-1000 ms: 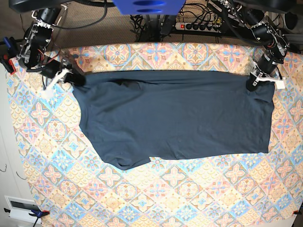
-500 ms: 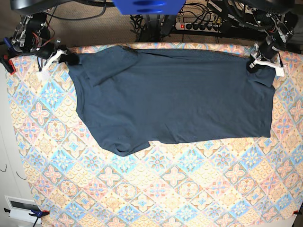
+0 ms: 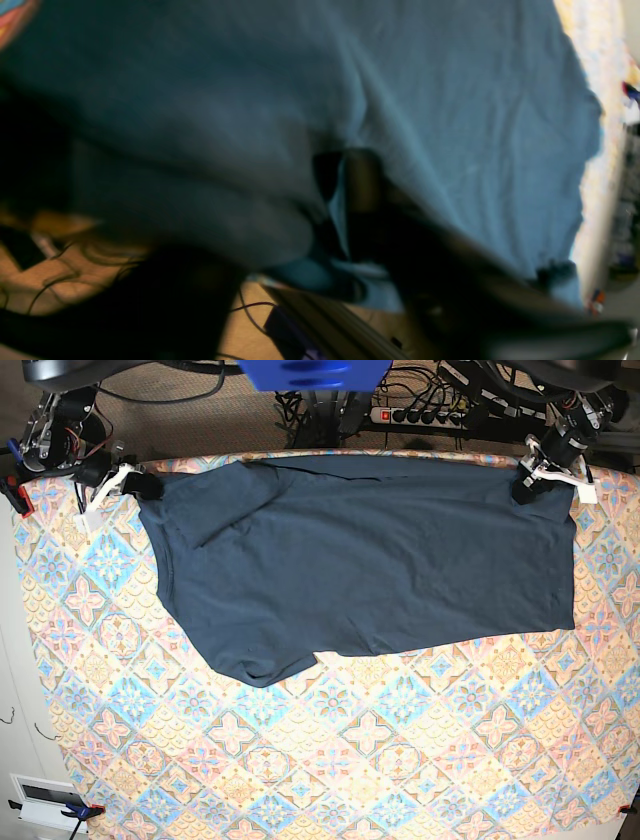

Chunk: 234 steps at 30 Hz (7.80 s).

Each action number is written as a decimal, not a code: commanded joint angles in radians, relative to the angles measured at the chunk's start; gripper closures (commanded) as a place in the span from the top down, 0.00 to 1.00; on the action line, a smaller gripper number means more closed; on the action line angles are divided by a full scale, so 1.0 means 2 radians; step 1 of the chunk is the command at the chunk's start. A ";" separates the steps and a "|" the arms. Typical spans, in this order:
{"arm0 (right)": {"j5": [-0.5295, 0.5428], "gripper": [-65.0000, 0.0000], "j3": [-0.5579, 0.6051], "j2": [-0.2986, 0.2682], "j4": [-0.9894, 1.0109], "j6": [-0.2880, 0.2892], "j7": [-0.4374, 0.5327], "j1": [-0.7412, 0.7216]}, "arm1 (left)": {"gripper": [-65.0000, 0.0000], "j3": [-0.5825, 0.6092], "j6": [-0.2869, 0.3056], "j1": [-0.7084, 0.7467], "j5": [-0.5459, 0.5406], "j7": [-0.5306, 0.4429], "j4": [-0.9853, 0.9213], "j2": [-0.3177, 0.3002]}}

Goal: Layout the t-shirt on the table in an organized manner, then fold the t-shirt properly
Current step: 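Pull the held t-shirt edge with both grippers to smooth it flat, then release the t-shirt edge and move both grippers to its side edges, then grasp the navy t-shirt side edges with both grippers, then fold the grasped t-shirt half over toward the held edge with both grippers, then grasp the loose t-shirt sleeve with the right gripper and tuck it inward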

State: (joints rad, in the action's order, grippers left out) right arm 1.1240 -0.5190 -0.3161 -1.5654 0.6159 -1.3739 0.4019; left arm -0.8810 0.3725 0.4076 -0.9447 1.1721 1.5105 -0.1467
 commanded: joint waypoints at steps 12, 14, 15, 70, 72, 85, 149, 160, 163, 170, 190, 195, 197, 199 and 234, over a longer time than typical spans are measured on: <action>0.011 0.06 -0.007 -0.018 -0.005 0.000 0.008 -0.002 | 0.54 -0.022 -0.006 0.058 -0.072 -0.006 0.005 -0.034; 0.011 0.13 -0.007 -0.018 -0.008 0.000 0.008 -0.002 | 0.54 -0.049 -0.006 0.057 -0.072 -0.003 0.005 -0.034; 0.011 0.17 -0.007 -0.018 -0.008 0.000 0.008 -0.002 | 0.54 -0.059 -0.006 0.057 -0.073 -0.003 0.005 -0.034; -0.104 0.31 0.047 -0.019 -0.051 0.001 0.014 -0.165 | 0.54 0.051 -0.006 -0.305 0.278 -0.191 -0.255 -0.138; -0.104 0.31 0.047 -0.019 -0.051 0.001 0.014 -0.165 | 0.54 0.051 -0.006 -0.305 0.278 -0.192 -0.258 -0.137; -0.104 0.31 0.047 -0.019 -0.055 0.001 0.014 -0.165 | 0.46 0.164 -0.005 -0.326 0.273 -0.193 -0.312 -0.123; -0.348 0.32 0.484 -0.044 0.411 0.041 0.378 -0.488 | 0.00 0.218 -0.006 -0.384 0.271 -0.193 -0.310 -0.150; -0.348 0.10 0.513 -0.043 0.409 0.041 0.391 -0.487 | 0.00 0.218 -0.006 -0.384 0.271 -0.193 -0.310 -0.150; -0.347 0.00 0.512 -0.043 0.409 0.041 0.405 -0.487 | 0.00 0.218 -0.006 -0.384 0.271 -0.193 -0.310 -0.150; -0.345 0.01 0.452 -0.062 0.396 0.041 0.406 -0.487 | 0.00 0.218 -0.003 -0.377 0.270 -0.193 -0.273 -0.145; -0.343 0.01 0.274 -0.098 0.126 0.041 0.292 -0.304 | 0.00 0.156 -0.003 -0.171 0.154 -0.188 -0.042 -0.139; -0.343 0.01 0.228 -0.099 0.060 0.041 0.286 -0.243 | 0.00 0.122 -0.003 -0.131 0.121 -0.188 -0.038 -0.140; -0.343 0.01 0.212 -0.099 0.040 0.041 0.272 -0.226 | 0.00 0.113 -0.003 -0.121 0.108 -0.188 -0.038 -0.140; -0.343 0.01 0.199 -0.099 0.022 0.041 0.261 -0.214 | 0.00 0.113 -0.003 -0.110 0.096 -0.188 -0.038 -0.140; -0.375 0.01 0.176 -0.099 -0.108 0.041 0.222 -0.042 | 0.00 0.160 -0.003 -0.081 0.155 -0.112 -0.038 -0.143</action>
State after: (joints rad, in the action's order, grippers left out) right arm 0.3805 -0.1577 -0.4911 -1.7664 0.7033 -0.9318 0.3248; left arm -0.5518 0.3687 0.2489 -0.6346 0.9611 1.4185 -0.4099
